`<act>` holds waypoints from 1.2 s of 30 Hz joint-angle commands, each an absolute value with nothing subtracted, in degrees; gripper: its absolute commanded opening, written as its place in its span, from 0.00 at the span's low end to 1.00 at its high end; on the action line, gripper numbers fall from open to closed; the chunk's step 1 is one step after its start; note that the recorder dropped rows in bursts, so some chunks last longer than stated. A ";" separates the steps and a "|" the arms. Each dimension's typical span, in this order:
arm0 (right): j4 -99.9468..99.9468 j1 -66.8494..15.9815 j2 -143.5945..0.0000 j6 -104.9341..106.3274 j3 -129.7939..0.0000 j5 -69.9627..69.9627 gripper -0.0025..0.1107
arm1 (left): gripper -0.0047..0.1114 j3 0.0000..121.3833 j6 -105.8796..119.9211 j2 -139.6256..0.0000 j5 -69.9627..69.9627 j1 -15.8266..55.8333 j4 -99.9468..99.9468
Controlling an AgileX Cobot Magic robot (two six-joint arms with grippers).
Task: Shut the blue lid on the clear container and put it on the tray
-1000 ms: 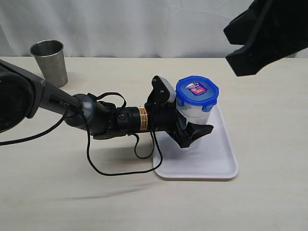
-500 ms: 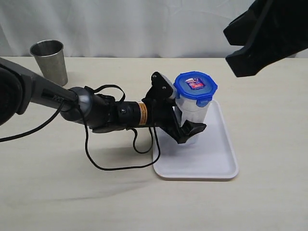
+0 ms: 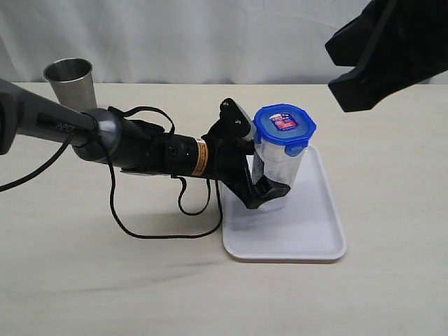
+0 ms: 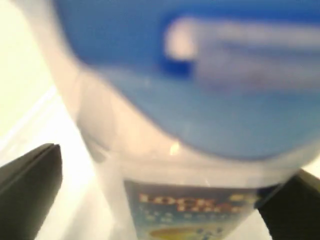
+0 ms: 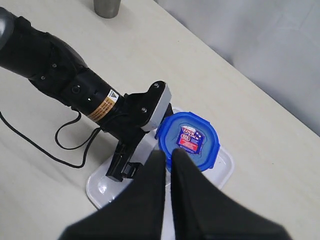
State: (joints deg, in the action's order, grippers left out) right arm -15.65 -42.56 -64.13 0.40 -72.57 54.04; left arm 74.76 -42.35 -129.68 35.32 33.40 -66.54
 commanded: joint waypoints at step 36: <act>-14.61 -42.66 -45.31 0.00 -64.46 51.24 0.06 | 0.04 53.00 -53.37 -85.64 14.53 26.36 -71.36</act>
